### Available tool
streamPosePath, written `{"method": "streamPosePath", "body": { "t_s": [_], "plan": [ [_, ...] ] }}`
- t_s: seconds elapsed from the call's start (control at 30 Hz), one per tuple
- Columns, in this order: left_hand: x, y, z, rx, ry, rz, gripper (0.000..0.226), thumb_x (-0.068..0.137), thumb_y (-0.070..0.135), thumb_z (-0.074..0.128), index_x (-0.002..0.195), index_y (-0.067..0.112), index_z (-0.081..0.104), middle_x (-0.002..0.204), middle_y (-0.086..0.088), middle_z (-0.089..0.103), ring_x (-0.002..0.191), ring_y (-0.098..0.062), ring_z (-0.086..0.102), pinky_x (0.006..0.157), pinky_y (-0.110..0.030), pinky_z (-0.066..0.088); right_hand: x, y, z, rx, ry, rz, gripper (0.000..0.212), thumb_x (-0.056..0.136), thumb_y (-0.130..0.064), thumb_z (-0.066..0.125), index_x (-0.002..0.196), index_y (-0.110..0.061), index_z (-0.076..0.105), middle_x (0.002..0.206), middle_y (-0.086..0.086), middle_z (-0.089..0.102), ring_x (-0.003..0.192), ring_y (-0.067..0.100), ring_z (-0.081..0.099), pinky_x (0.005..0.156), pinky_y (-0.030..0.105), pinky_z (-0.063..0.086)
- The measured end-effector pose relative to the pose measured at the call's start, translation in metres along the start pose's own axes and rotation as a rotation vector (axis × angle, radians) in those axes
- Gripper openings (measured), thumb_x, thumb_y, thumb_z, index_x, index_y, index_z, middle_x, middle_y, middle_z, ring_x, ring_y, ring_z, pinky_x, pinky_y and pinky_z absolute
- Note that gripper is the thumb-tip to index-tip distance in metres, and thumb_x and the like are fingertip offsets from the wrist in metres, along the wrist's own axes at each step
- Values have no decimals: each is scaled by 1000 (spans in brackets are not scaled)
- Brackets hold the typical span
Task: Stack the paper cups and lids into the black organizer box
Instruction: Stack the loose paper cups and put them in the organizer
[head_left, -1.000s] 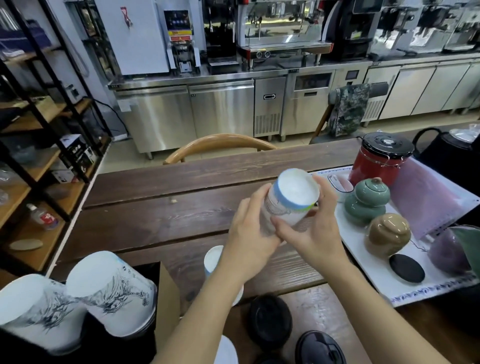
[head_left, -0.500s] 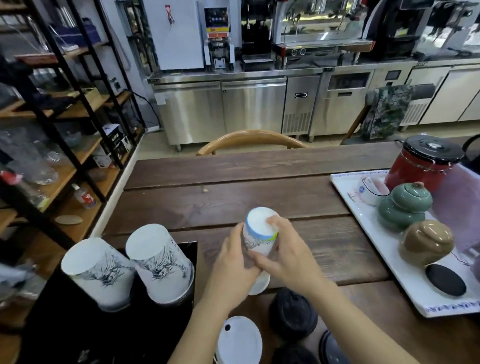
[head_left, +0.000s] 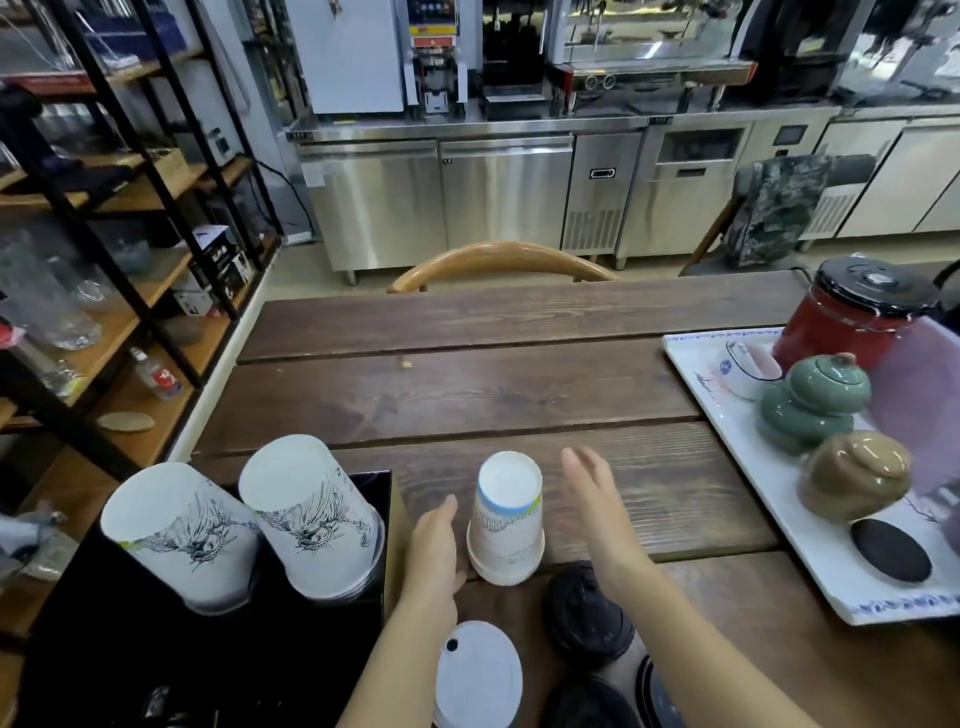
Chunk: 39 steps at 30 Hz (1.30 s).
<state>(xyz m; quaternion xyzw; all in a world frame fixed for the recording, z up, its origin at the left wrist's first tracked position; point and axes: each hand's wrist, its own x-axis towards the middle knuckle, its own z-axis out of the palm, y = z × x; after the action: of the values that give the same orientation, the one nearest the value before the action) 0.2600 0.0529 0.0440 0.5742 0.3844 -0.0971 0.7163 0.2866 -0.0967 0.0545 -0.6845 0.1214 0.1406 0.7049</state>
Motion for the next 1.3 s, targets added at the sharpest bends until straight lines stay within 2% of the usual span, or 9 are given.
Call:
{"method": "streamPosePath", "body": {
  "t_s": [0.13, 0.27, 0.43, 0.53, 0.77, 0.87, 0.93, 1.13, 1.3],
  "plan": [
    [10, -7, 12, 52, -70, -81, 61, 90, 52, 43, 142, 21, 39, 153, -4, 35, 140, -21, 33, 114, -42, 28, 7, 10, 15, -146, -47, 187, 68, 89, -63, 31, 146, -27, 27, 156, -5, 27, 142, 18, 26, 116, 41, 21],
    [5, -9, 18, 135, -177, -101, 68, 89, 66, 26, 132, 21, 54, 141, -9, 50, 131, -24, 46, 113, -39, 32, 4, 15, 23, 11, -139, 323, 73, 78, -77, 36, 129, -29, 56, 139, 1, 54, 129, 16, 48, 113, 38, 30],
    [-8, 1, 18, 103, -222, -57, 63, 89, 66, 24, 117, 27, 64, 134, -9, 56, 121, -25, 52, 110, -39, 34, -11, -1, 23, 67, -146, 360, 54, 90, -64, 29, 109, -27, 64, 94, -6, 64, 85, 9, 58, 74, 31, 42],
    [-23, 17, 15, 138, -225, -4, 55, 87, 70, 25, 103, 33, 62, 133, -7, 59, 120, -26, 56, 108, -43, 40, -25, -24, 26, 48, -127, 273, 52, 91, -62, 29, 110, -27, 63, 113, -3, 62, 99, 14, 57, 89, 32, 42],
    [-114, 86, 6, 241, -274, 379, 51, 90, 66, 15, 117, 43, 51, 131, 4, 58, 122, -23, 54, 105, -46, 42, -51, -109, 32, -55, 77, -87, 60, 86, -67, 31, 116, -27, 65, 131, -3, 57, 121, 18, 50, 104, 37, 34],
    [-150, 110, -4, 355, -158, 694, 56, 95, 56, 10, 132, 34, 44, 141, 9, 47, 138, -18, 36, 115, -46, 26, -72, -145, 43, -28, 50, -249, 42, 94, -52, 33, 88, -28, 67, 118, -2, 64, 108, 16, 57, 95, 33, 42],
    [-165, 122, -14, 437, -30, 803, 57, 97, 49, 8, 141, 26, 35, 150, 3, 37, 142, -22, 26, 117, -42, 19, -85, -164, 55, 3, 29, -341, 41, 95, -48, 34, 96, -23, 67, 114, -1, 67, 102, 15, 59, 83, 29, 45],
    [-184, 137, -63, 504, 196, 976, 55, 96, 50, 9, 136, 25, 39, 142, -1, 44, 131, -28, 39, 110, -44, 28, -110, -172, 111, -89, -77, -475, 49, 89, -58, 25, 74, -34, 65, 120, 3, 67, 112, 24, 58, 101, 46, 43],
    [-155, 121, -99, 185, 44, 885, 71, 76, 81, 16, 122, 39, 50, 130, 12, 56, 123, -11, 50, 111, -46, 34, -107, -148, 143, -181, -133, -503, 47, 97, -46, 25, 78, -28, 64, 109, 6, 66, 101, 23, 58, 98, 44, 44]
  ]
}}
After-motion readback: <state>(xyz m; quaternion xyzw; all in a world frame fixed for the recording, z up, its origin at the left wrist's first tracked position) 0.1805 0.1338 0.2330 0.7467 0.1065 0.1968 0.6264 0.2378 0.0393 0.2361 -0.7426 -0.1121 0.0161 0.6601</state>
